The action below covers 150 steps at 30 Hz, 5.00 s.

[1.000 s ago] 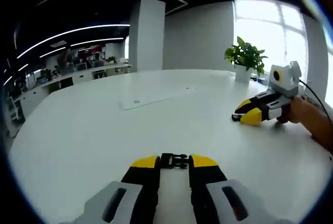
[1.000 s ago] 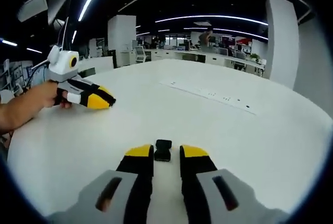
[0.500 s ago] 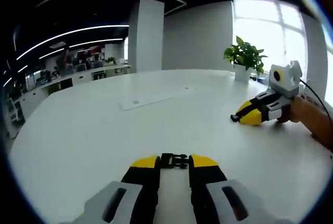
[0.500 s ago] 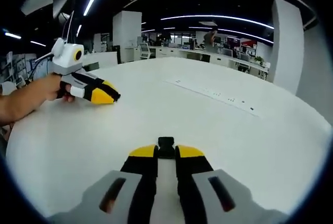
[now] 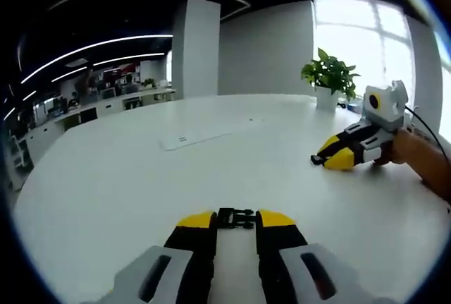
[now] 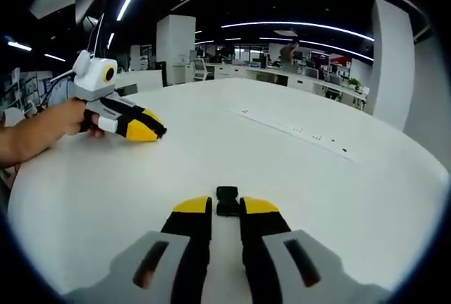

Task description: Snap the two parts of the plastic buckle together until the buckle closes and remains connected.

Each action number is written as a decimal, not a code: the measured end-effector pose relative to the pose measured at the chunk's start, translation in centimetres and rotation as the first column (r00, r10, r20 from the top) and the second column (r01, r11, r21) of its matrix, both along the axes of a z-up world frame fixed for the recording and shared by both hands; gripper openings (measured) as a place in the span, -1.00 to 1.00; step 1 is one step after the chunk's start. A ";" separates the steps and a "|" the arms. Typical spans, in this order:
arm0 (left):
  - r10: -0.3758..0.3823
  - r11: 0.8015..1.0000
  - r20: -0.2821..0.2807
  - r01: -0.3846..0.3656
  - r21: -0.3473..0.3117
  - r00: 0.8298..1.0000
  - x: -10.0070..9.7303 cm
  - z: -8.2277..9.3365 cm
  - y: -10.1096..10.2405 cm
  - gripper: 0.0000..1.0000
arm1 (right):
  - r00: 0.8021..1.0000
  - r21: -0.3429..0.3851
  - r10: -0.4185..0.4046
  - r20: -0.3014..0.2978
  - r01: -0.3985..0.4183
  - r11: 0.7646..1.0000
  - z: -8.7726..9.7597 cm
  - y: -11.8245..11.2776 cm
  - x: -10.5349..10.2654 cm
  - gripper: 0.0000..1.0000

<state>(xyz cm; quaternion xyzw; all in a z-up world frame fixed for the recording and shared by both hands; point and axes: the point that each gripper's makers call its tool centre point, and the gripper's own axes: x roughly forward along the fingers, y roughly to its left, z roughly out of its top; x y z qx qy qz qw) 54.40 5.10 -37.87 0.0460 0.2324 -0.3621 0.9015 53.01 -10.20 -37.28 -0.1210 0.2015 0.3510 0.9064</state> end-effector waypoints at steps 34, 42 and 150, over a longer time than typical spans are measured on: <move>0.175 0.984 -0.019 -0.175 -0.003 0.984 -1.8 -0.2 1.4 -0.59 | 1.000 -0.021 -0.005 0.009 0.006 1.000 0.0 0.4 -0.2 -0.76; 0.158 0.985 0.084 -0.163 0.056 0.984 0.2 0.1 1.6 -0.57 | 1.000 -0.026 0.009 0.017 -0.009 1.000 0.5 0.7 -1.2 -0.76; -0.716 0.698 0.031 0.713 0.066 0.697 -3.8 0.0 0.9 -0.74 | 0.989 0.018 0.150 -0.019 -0.149 0.989 0.3 3.6 -3.7 -0.76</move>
